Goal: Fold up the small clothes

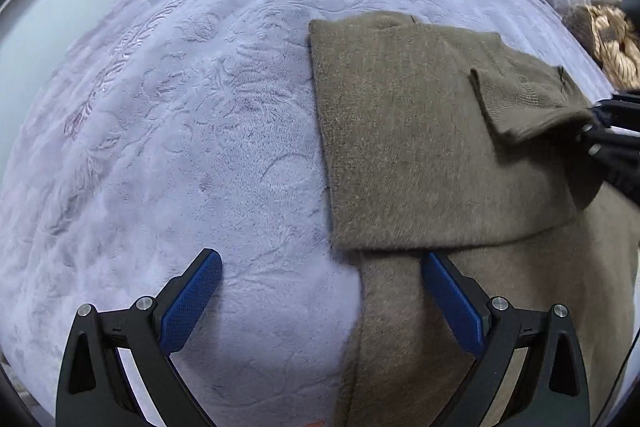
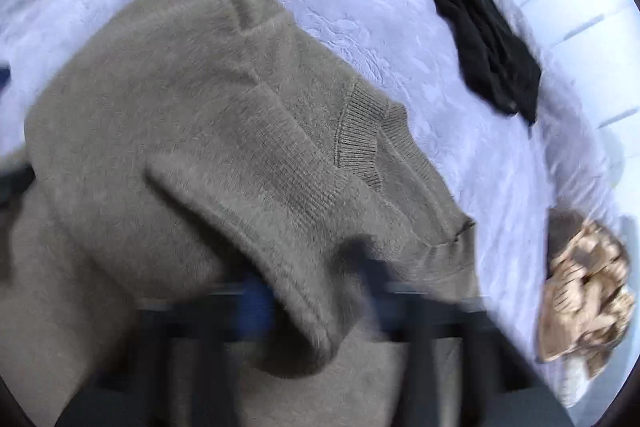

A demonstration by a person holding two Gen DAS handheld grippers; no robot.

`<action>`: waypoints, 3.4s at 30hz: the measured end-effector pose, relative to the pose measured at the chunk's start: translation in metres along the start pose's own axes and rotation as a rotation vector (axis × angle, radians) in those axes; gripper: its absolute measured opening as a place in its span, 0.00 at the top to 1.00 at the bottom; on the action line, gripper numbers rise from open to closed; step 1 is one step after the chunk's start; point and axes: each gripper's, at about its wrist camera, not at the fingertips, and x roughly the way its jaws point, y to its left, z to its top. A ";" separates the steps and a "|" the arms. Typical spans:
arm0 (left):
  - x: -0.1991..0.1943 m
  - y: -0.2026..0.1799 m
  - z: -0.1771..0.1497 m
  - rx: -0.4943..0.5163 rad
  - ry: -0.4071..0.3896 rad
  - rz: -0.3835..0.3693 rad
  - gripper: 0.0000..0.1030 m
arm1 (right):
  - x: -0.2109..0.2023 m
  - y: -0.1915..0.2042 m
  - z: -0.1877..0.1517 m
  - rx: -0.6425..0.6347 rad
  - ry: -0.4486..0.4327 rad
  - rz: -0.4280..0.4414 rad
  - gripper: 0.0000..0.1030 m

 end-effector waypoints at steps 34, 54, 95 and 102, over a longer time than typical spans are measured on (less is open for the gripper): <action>-0.013 0.055 -0.006 -0.044 0.040 0.066 0.02 | 0.039 -0.142 -0.193 1.080 0.009 0.552 0.58; 0.024 -0.015 0.034 -0.016 0.000 -0.033 0.02 | 0.052 -0.169 -0.231 1.301 -0.031 0.501 0.92; 0.022 0.064 0.049 -0.127 0.101 -0.545 0.88 | 0.010 -0.049 -0.218 0.989 0.120 0.679 0.72; 0.027 0.068 0.039 -0.138 0.090 -0.477 0.78 | 0.011 -0.046 -0.217 0.980 0.129 0.667 0.72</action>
